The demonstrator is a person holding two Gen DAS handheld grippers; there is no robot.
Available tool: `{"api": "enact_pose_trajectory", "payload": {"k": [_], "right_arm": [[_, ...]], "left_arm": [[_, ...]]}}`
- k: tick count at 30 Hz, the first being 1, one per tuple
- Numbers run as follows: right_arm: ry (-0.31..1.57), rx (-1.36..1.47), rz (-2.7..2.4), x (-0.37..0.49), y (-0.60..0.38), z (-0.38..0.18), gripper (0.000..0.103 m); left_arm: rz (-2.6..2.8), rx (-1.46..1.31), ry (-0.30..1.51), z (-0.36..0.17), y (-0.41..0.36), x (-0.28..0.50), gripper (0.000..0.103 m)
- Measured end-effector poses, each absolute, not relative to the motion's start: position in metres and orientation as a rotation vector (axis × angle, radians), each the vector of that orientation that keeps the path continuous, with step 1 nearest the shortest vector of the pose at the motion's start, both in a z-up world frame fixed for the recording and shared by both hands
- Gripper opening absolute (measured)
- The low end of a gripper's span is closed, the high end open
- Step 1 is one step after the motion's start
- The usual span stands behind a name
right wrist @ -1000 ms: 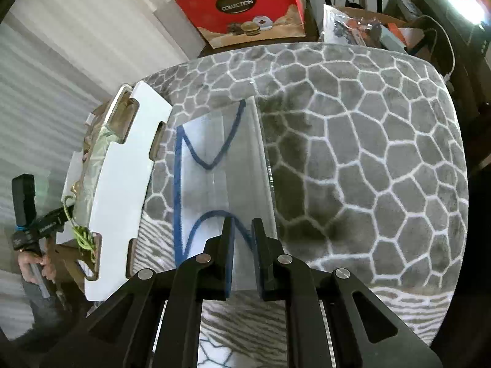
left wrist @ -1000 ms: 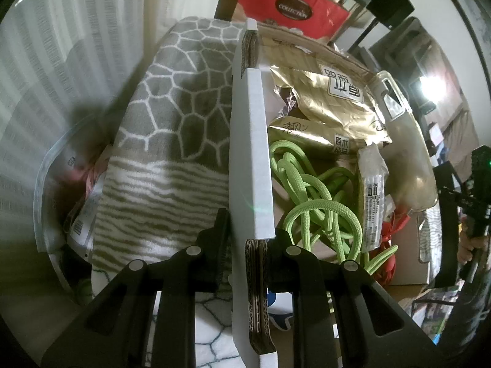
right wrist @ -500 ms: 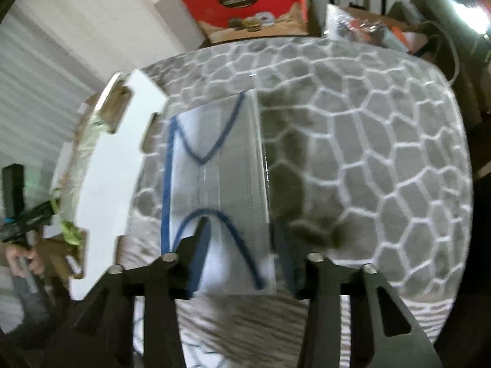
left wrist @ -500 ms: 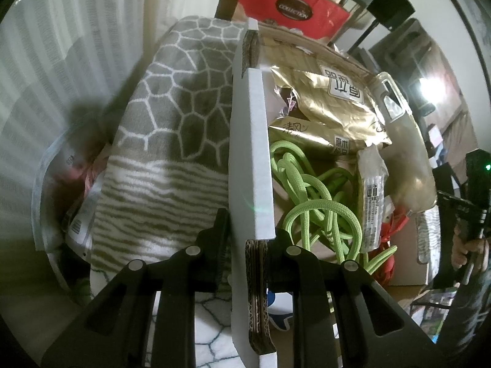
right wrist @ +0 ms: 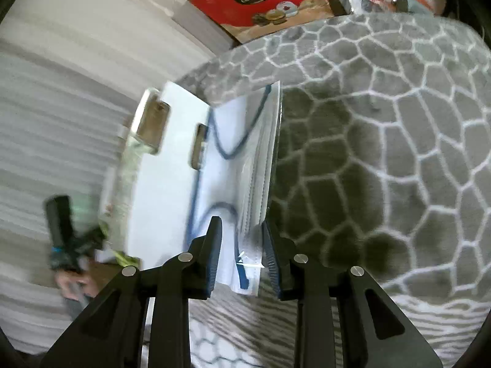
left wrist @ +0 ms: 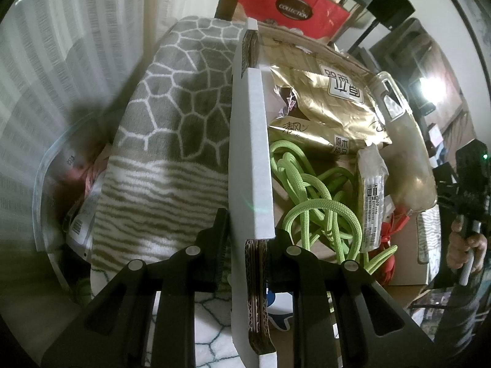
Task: Organize objects
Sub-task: 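Grasp the clear bag with the blue-lined card using the right tool and lift, then lay the clear bag over the box contents with the right tool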
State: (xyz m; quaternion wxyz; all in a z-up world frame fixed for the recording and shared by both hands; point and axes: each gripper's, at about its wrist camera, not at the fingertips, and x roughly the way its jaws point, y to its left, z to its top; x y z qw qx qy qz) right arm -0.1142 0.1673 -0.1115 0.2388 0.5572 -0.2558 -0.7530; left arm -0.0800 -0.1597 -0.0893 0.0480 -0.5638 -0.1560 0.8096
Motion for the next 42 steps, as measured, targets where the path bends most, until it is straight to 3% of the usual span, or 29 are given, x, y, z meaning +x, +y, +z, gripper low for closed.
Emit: {"api": "enact_pose_trajectory", "payload": {"k": [11,12,14,19,35,42], "right_arm": [[-0.633,1.560,-2.095,-0.120,0.150,-0.112,0.030],[-0.633,1.560,-2.097,-0.121,0.149,-0.113,0.028],[-0.634,1.552,-2.114,-0.121,0.147,-0.113,0.013],[-0.624,1.494,-2.175,-0.116,0.148,-0.096,0.009],[-0.277,1.286,-2.361,-0.095,0.097,0.028,0.009],[-0.274,1.326,-2.171,-0.085,0.035,0.014,0.009]], "left_arm": [[2.459,-1.713,-0.488,-0.089,-0.161,-0.079,0.017],[2.460,-1.714,-0.485,-0.089,-0.161,-0.079,0.017],[2.459,-1.714,-0.485,-0.089,-0.161,-0.079,0.017],[2.461,-1.716,-0.485,-0.089,-0.161,-0.078,0.017],[2.465,-1.730,-0.460,-0.087,-0.153,-0.079,0.018],[2.462,-1.730,-0.472,-0.087,-0.152,-0.078,0.018]]}}
